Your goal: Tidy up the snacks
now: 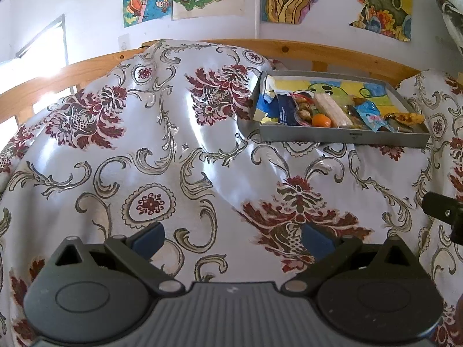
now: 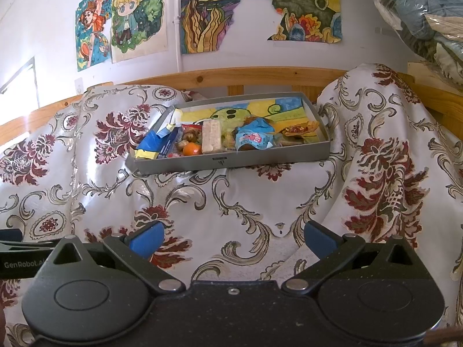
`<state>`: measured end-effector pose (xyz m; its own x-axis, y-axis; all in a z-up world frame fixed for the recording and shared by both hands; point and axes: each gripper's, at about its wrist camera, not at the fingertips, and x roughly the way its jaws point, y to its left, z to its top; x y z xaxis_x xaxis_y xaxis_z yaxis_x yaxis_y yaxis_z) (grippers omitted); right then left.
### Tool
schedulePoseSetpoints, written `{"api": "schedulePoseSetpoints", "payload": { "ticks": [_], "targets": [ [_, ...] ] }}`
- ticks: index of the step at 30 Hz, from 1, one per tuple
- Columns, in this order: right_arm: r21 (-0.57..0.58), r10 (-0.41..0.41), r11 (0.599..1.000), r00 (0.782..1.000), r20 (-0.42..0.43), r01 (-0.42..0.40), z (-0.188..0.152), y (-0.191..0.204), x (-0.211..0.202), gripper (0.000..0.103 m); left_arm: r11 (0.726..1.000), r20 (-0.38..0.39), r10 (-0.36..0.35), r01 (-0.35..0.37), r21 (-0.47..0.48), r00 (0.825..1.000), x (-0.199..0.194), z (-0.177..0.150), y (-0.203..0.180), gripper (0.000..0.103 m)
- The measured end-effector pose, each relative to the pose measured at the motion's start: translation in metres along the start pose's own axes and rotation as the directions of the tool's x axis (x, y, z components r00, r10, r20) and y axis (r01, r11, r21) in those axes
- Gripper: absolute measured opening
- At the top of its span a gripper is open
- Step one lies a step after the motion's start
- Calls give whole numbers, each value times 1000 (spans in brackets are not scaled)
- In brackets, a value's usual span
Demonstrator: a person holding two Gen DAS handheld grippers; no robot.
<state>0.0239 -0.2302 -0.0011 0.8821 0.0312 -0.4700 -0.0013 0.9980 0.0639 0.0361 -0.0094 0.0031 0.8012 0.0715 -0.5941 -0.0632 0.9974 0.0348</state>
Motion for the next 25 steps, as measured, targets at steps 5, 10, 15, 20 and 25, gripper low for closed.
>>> {"api": "schedulePoseSetpoints", "payload": {
  "ticks": [5,10,15,20,25],
  "targets": [
    [-3,-3,1000,1000,-8,3,1,0,1,102,1000,-11,6,-6,-14,1000,3,0,4,102],
    [-2,-4,1000,1000,-9,4,0,-1,0,102,1000,-9,7,-7,-12,1000,3,0,5,102],
    [-3,-4,1000,1000,-11,4,1,-1,1,102,1000,-8,7,-7,-13,1000,2,0,5,102],
    [-3,-5,1000,1000,-14,5,1,-2,1,102,1000,-8,9,-10,-16,1000,2,0,5,102],
    [-3,-5,1000,1000,-15,5,1,-3,2,102,1000,-14,8,-9,-20,1000,2,0,6,102]
  ]
}}
